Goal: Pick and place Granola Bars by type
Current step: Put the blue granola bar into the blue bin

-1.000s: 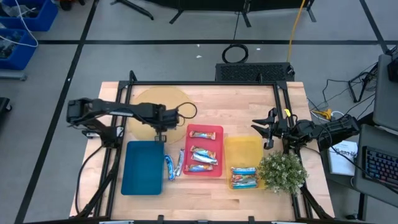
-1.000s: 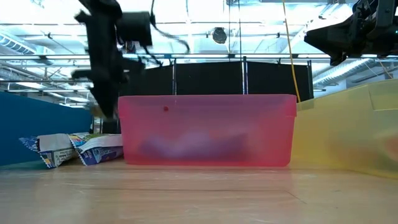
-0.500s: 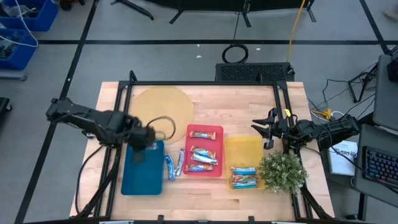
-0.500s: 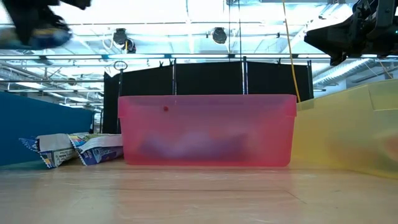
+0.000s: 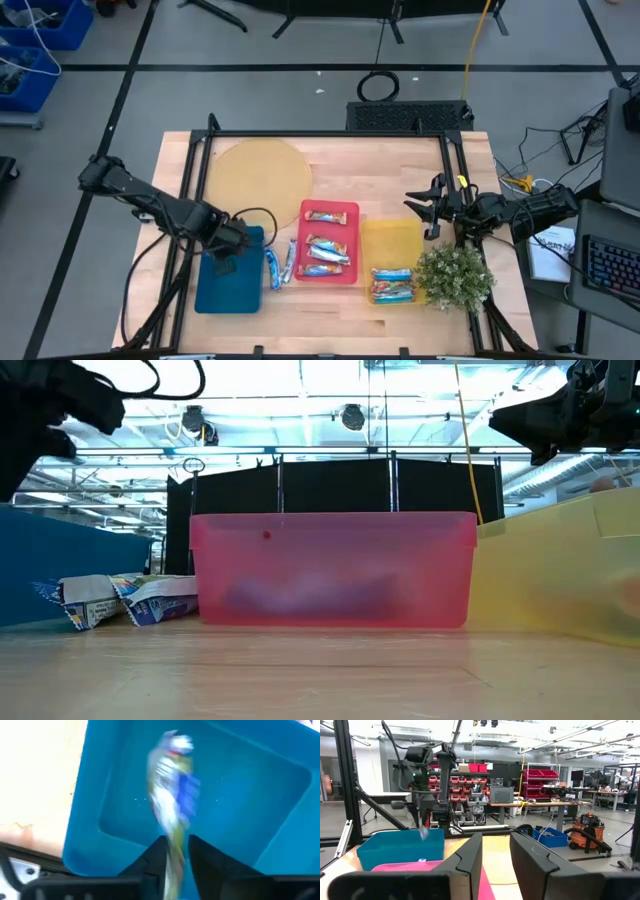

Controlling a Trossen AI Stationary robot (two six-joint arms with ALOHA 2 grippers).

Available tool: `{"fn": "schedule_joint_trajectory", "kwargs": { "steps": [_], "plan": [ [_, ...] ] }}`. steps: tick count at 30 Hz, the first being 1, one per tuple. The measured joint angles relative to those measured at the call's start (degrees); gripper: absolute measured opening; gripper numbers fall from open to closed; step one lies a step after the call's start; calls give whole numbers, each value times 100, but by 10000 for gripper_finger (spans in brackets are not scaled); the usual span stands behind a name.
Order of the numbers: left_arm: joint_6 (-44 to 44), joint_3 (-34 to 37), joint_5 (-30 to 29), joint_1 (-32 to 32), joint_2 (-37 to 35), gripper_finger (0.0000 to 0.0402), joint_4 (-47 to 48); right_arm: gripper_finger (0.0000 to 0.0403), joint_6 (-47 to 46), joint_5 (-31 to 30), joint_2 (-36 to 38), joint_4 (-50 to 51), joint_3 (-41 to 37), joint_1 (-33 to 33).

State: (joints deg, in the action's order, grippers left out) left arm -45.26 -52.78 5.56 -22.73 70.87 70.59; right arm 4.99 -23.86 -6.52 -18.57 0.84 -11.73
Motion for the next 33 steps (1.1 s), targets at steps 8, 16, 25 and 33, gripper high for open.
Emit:
{"fn": "schedule_joint_trajectory", "kwargs": {
  "steps": [8, 16, 25, 33],
  "plan": [
    [275, 35, 33, 53, 0, 162, -1018, 91, 0, 0, 0, 0, 0, 0],
    [662, 31, -291, 331, 0, 171, -2888, 91, 0, 0, 0, 0, 2, 2],
    [-592, 29, 433, 1122, 775, 172, -3470, 91, 0, 0, 0, 0, 2, 0],
    [-949, -4, 1358, 1381, 1778, 172, -3441, 91, 0, 0, 0, 15, 2, 2]
  ]
}}
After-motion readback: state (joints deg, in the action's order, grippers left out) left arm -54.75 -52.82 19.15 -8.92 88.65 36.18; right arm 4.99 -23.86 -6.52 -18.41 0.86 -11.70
